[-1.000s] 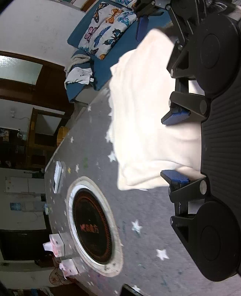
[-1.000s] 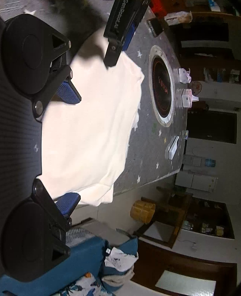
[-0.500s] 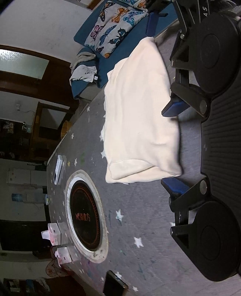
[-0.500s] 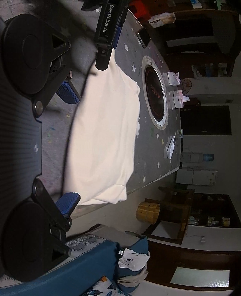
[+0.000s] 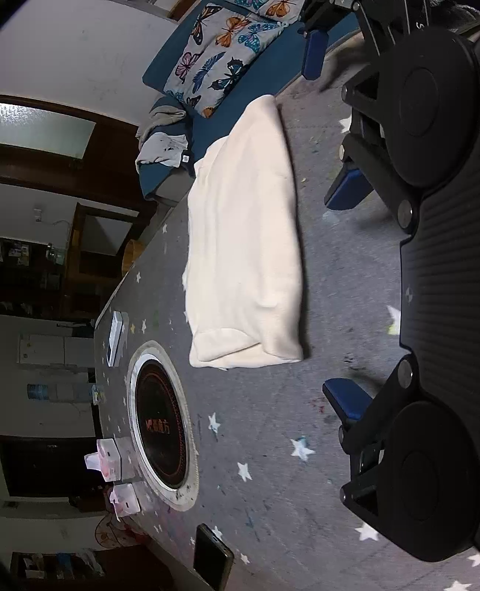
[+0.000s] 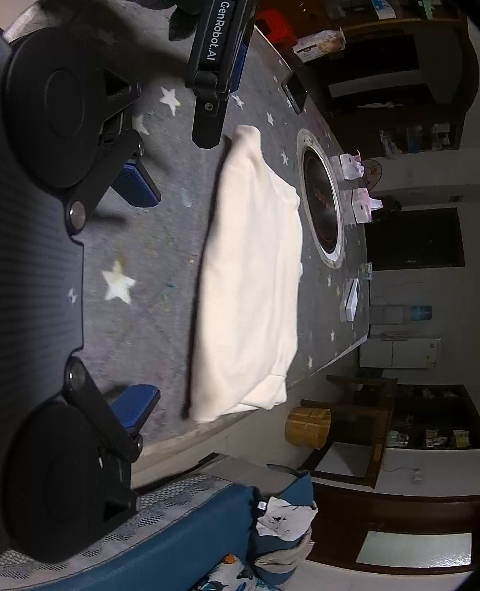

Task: Fold clothes

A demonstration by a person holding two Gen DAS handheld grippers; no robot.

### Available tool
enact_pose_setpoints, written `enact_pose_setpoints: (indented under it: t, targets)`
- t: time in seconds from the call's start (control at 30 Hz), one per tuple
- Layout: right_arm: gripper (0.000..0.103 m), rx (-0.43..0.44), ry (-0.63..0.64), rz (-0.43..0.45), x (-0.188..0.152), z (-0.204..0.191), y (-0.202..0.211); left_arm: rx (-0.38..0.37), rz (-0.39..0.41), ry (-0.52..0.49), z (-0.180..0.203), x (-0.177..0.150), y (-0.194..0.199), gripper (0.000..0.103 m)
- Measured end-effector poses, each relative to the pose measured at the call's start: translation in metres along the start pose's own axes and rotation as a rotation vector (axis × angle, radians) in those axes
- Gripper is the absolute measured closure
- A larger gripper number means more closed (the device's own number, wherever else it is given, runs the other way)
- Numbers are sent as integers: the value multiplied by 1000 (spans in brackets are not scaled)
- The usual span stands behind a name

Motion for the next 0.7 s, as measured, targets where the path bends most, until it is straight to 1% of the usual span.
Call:
enact_pose_setpoints:
  t: [0.07, 0.23, 0.7]
  targets:
    - [0, 1, -4, -4, -4, -2, 3, 5, -2, -4, 1, -4, 3, 0]
    - [0, 4, -10, 4, -9, -5, 11, 4, -7, -4, 4, -12, 10, 0]
    - [0, -13, -8, 23, -20, -11, 30, -6, 12, -13, 12, -28, 32, 0]
Point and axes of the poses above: each gripper's, at about its wrist camera, not at the fingertips, and y roughly against the way its jaws point, z to its right, x to its top, the point moved 8 cm from there along -y, roughly the way its jaws point, and after that the axes turned 5 degrees about x, right-handed, at the moved point
